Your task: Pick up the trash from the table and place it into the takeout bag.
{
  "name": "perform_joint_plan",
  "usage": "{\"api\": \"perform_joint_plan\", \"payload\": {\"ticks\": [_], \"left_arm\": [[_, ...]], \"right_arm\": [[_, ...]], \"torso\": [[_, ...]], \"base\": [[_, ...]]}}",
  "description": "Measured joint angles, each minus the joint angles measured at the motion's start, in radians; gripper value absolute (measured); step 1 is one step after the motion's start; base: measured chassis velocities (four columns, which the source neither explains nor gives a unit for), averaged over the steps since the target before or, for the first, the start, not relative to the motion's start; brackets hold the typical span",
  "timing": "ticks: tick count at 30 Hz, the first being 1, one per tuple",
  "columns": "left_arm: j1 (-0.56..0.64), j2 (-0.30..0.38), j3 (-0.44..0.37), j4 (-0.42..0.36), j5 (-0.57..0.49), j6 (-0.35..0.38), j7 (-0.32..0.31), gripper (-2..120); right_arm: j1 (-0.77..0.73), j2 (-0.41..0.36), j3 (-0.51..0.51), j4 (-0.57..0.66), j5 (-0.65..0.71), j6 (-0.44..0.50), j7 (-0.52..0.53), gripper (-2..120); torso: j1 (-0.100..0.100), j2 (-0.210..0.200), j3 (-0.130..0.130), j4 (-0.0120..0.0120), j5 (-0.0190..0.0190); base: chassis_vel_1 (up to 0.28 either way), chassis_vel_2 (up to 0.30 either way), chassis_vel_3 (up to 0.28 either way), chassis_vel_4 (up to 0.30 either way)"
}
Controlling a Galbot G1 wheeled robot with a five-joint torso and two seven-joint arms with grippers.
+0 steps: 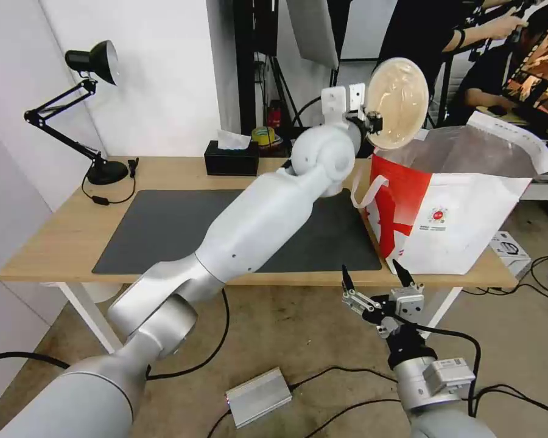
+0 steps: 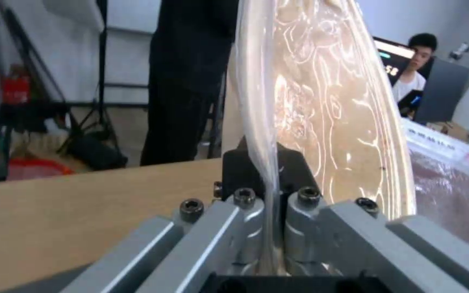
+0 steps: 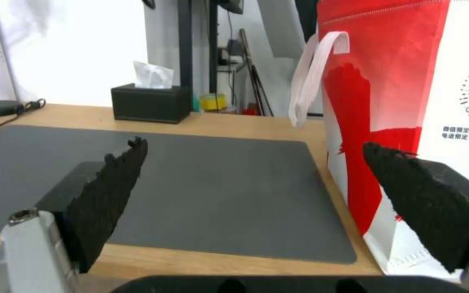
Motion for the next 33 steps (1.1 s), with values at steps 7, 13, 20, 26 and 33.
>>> {"api": "perform_joint_plan", "payload": {"ticks": [7, 13, 20, 26, 33], "left_arm": [[0.041, 0.001, 0.037, 0.04, 0.115, -0.093, 0.125, 0], [0.068, 0.001, 0.065, 0.056, 0.14, -0.132, 0.194, 0], [0.069, 0.001, 0.067, 0.071, 0.138, -0.132, 0.214, 0], [0.057, 0.002, 0.053, 0.09, 0.129, -0.111, 0.218, 0], [0.041, 0.002, 0.06, 0.088, 0.11, -0.075, 0.205, 5]], "right_arm": [[0.0, 0.002, -0.003, 0.0, -0.001, 0.001, 0.0, 100], [0.004, 0.001, -0.005, -0.003, 0.0, 0.001, 0.0, 100], [0.006, 0.0, -0.013, -0.004, 0.0, 0.001, 0.001, 100], [0.006, 0.001, -0.011, -0.003, 0.0, 0.001, 0.001, 100], [0.01, 0.004, -0.006, 0.0, 0.0, 0.001, 0.001, 100]], "torso": [[0.0, 0.0, 0.0, 0.0001, 0.0], [0.0, 0.0, 0.0, 0.0001, 0.0], [0.0, 0.0, 0.0, 0.0001, 0.0], [0.0, 0.0, 0.0, 0.0001, 0.0], [0.0, 0.0, 0.0, 0.0001, 0.0]], "base": [[0.0, 0.0, 0.0, 0.0], [0.0, 0.0, 0.0, 0.0], [0.0, 0.0, 0.0, 0.0], [0.0, 0.0, 0.0, 0.0], [0.0, 0.0, 0.0, 0.0]]}}
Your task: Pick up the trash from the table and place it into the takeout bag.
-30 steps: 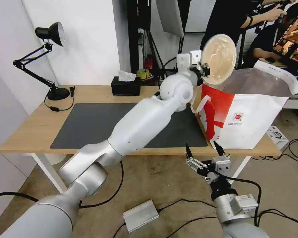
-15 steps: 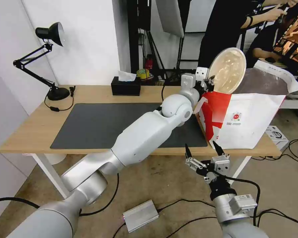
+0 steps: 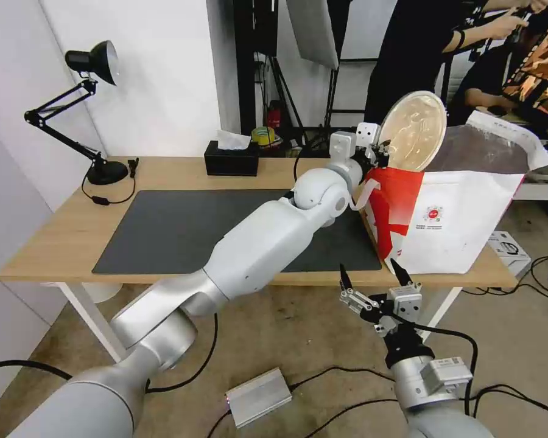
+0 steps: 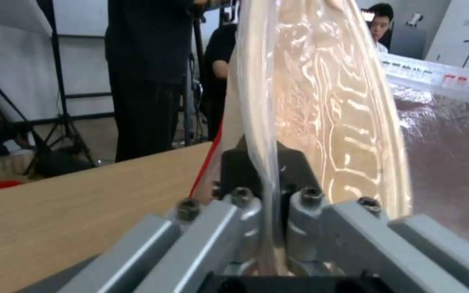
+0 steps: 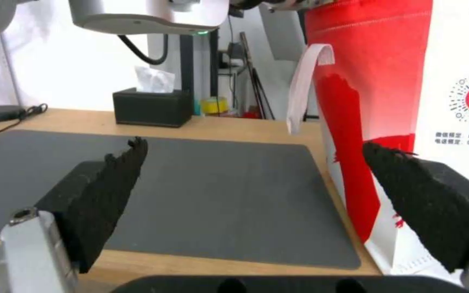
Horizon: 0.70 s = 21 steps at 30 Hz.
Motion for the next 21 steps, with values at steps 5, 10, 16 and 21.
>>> {"api": "perform_joint_plan", "payload": {"ticks": [5, 10, 16, 21], "left_arm": [[-0.004, 0.0, -0.007, -0.014, -0.04, 0.026, -0.041, 23], [-0.01, 0.0, -0.033, -0.03, -0.092, 0.051, -0.07, 41], [-0.014, 0.001, -0.041, -0.044, -0.114, 0.059, -0.071, 63], [-0.016, 0.005, -0.046, -0.064, -0.133, 0.06, -0.079, 81]], "right_arm": [[0.0, 0.0, 0.004, 0.003, 0.001, 0.0, 0.0, 100], [0.0, 0.002, 0.005, 0.007, 0.001, 0.0, 0.0, 100], [-0.004, 0.0, 0.011, 0.012, 0.001, 0.0, 0.0, 100], [-0.004, -0.001, 0.014, 0.014, 0.001, 0.0, 0.0, 100]], "torso": [[0.0, 0.0, 0.0, 0.0, 0.0], [0.0, 0.0, 0.0, 0.0001, 0.0], [0.0, 0.0, 0.0, 0.0, 0.0], [0.0, 0.0, 0.0, 0.0, 0.0]], "base": [[0.0, 0.0, 0.0, 0.0], [0.0, 0.0, 0.0, 0.0], [0.0, 0.0, 0.0, 0.0], [0.0, 0.0, 0.0, 0.0]]}}
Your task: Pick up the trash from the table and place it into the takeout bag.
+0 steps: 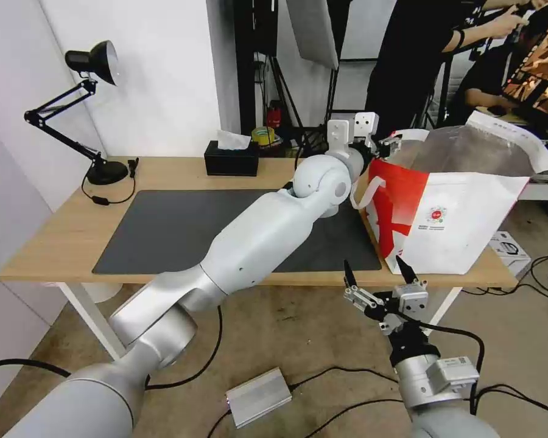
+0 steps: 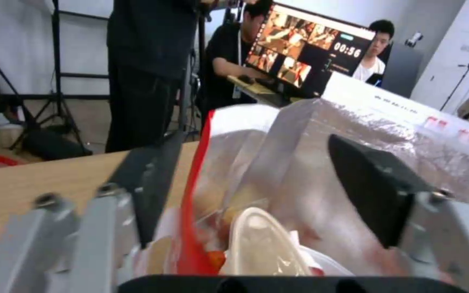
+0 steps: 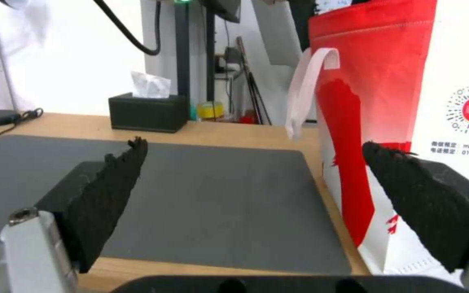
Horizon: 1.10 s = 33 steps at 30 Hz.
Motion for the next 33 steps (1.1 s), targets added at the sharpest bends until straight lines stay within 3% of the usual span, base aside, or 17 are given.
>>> {"api": "perform_joint_plan", "payload": {"ticks": [5, 11, 20, 25, 33], "left_arm": [[0.001, 0.005, -0.023, -0.044, -0.057, 0.0, -0.034, 98], [-0.009, 0.035, -0.038, -0.1, -0.072, -0.001, -0.059, 100], [-0.022, 0.188, -0.068, -0.259, -0.118, 0.006, -0.112, 100], [-0.012, 0.241, -0.08, -0.316, -0.141, 0.008, -0.13, 100], [0.014, 0.415, -0.096, -0.425, -0.145, 0.001, -0.138, 100]], "right_arm": [[-0.003, -0.002, 0.003, 0.004, 0.0, 0.0, 0.0, 100], [-0.005, -0.005, 0.005, 0.008, 0.0, 0.0, 0.0, 100], [-0.004, -0.01, -0.003, 0.008, 0.0, -0.001, 0.0, 100], [-0.004, -0.016, -0.003, 0.007, 0.001, -0.001, 0.0, 100], [0.0, -0.018, -0.02, 0.004, 0.001, -0.002, -0.001, 100]], "torso": [[0.0, 0.0, 0.0, -0.0001, 0.0], [0.0, 0.0, 0.0, -0.0002, 0.0], [0.0, 0.0, 0.0, 0.0002, -0.0002], [0.0, 0.0, 0.0, 0.0, -0.0003], [0.0, 0.0, 0.0, 0.0001, -0.0002]], "base": [[0.0, 0.0, 0.0, 0.0], [0.0, 0.0, 0.0, 0.0], [0.0, 0.0, 0.0, 0.0], [0.0, 0.0, 0.0, 0.0], [0.0, 0.0, 0.0, 0.0]]}}
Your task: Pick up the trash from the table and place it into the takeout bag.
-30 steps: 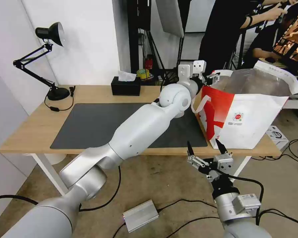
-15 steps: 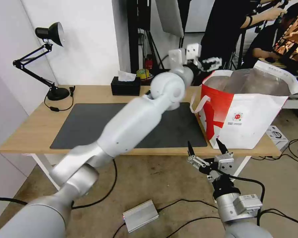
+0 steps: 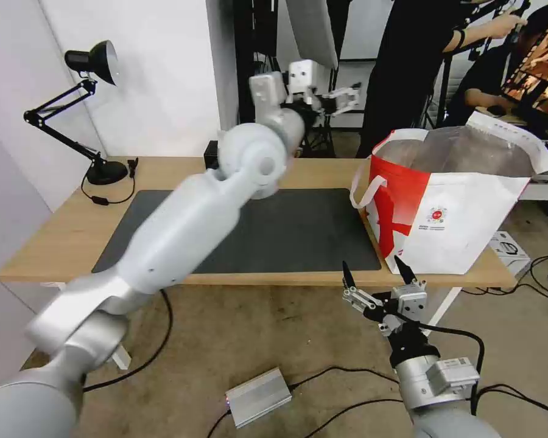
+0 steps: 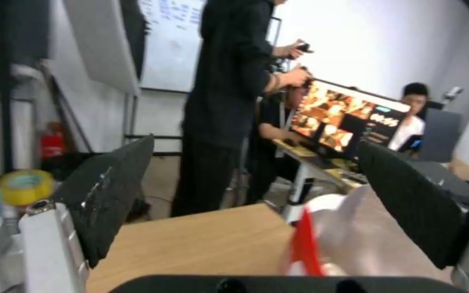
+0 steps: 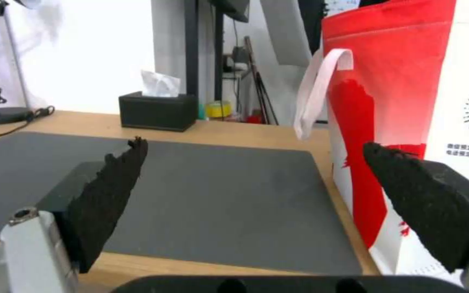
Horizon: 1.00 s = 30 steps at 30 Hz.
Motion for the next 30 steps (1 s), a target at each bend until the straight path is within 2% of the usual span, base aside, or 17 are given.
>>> {"api": "perform_joint_plan", "payload": {"ticks": [1, 2, 6, 8, 11, 12, 16, 17, 19, 21, 22, 23, 26, 27, 30], "left_arm": [[0.017, 0.033, -0.005, -0.026, 0.001, -0.004, 0.0, 100], [0.017, 0.033, -0.005, -0.026, 0.001, -0.004, 0.0, 100], [0.105, 0.165, -0.049, -0.125, 0.021, -0.028, 0.003, 100], [0.122, 0.186, -0.06, -0.138, 0.027, -0.033, 0.005, 100], [0.269, 0.298, -0.176, -0.22, 0.069, -0.054, 0.04, 100], [0.269, 0.298, -0.176, -0.22, 0.069, -0.054, 0.04, 100], [0.539, 0.41, -0.367, -0.329, 0.161, -0.086, 0.076, 100], [0.539, 0.41, -0.367, -0.329, 0.161, -0.086, 0.076, 100], [0.691, 0.44, -0.472, -0.395, 0.22, -0.11, 0.091, 100], [0.84, 0.437, -0.581, -0.461, 0.28, -0.124, 0.097, 100], [0.84, 0.437, -0.581, -0.461, 0.28, -0.124, 0.097, 100], [0.895, 0.424, -0.622, -0.484, 0.314, -0.135, 0.098, 100], [1.08, 0.354, -0.76, -0.531, 0.483, -0.199, 0.116, 100], [1.08, 0.354, -0.76, -0.531, 0.483, -0.199, 0.116, 100], [1.241, 0.28, -0.874, -0.579, 0.571, -0.237, 0.148, 100]], "right_arm": [[0.001, 0.0, -0.004, 0.0, 0.0, 0.0, 0.0, 100], [0.001, 0.0, -0.004, 0.0, 0.0, 0.0, 0.0, 100], [0.002, -0.004, -0.017, 0.0, 0.0, 0.0, 0.0, 100], [0.001, -0.005, -0.018, 0.0, 0.0, 0.0, 0.0, 100], [-0.002, -0.006, -0.028, 0.001, -0.003, -0.001, -0.001, 100], [-0.002, -0.006, -0.028, 0.001, -0.003, -0.001, -0.001, 100], [-0.009, 0.001, -0.036, 0.005, -0.006, -0.001, -0.001, 100], [-0.009, 0.001, -0.036, 0.005, -0.006, -0.001, -0.001, 100], [-0.01, -0.001, -0.039, 0.006, -0.007, -0.001, -0.001, 100], [-0.016, -0.003, -0.04, 0.014, -0.013, -0.001, -0.001, 100], [-0.016, -0.003, -0.04, 0.014, -0.013, -0.001, -0.001, 100], [-0.022, -0.002, -0.039, 0.02, -0.017, -0.001, -0.001, 100], [-0.049, 0.009, -0.038, 0.05, -0.041, 0.001, -0.002, 100], [-0.049, 0.009, -0.038, 0.05, -0.041, 0.001, -0.002, 100], [-0.057, 0.012, -0.05, 0.06, -0.057, 0.003, -0.003, 100]], "torso": [[0.0, 0.0, 0.0, 0.0, -0.0001], [0.0, 0.0, 0.0, 0.0, -0.0001], [0.0, 0.0, 0.0, -0.0002, -0.0001], [0.0, 0.0, 0.0, -0.0001, -0.0001], [0.0, 0.0, 0.0, 0.0, -0.0003], [0.0, 0.0, 0.0, 0.0, -0.0003], [0.0, 0.0, 0.0, 0.0001, -0.0004], [0.0, 0.0, 0.0, 0.0001, -0.0004], [0.0, 0.0, 0.0, 0.0001, 0.0], [0.0, 0.0, 0.0, 0.0004, 0.0001], [0.0, 0.0, 0.0, 0.0004, 0.0001], [0.0, 0.0, 0.0, 0.0002, 0.0004], [0.0, 0.0, 0.0, -0.0004, 0.0], [0.0, 0.0, 0.0, -0.0004, 0.0], [0.0, 0.0, 0.0, -0.0002, 0.0001]], "base": [[0.0, 0.0, 0.0, 0.0], [0.0, 0.0, 0.0, 0.0], [0.0, 0.0, 0.0, 0.0], [0.0, 0.0, 0.0, 0.0], [0.0, 0.0, 0.0, 0.0], [0.0, 0.0, 0.0, 0.0], [0.0, 0.0, 0.0, 0.0], [0.0, 0.0, 0.0, 0.0], [0.0, 0.0, 0.0, 0.0], [0.0, 0.0, 0.0, 0.0], [0.0, 0.0, 0.0, 0.0], [0.0, 0.0, 0.0, 0.0], [0.0, 0.0, 0.0, 0.0], [0.0, 0.0, 0.0, 0.0], [0.0, 0.0, 0.0, 0.0]]}}
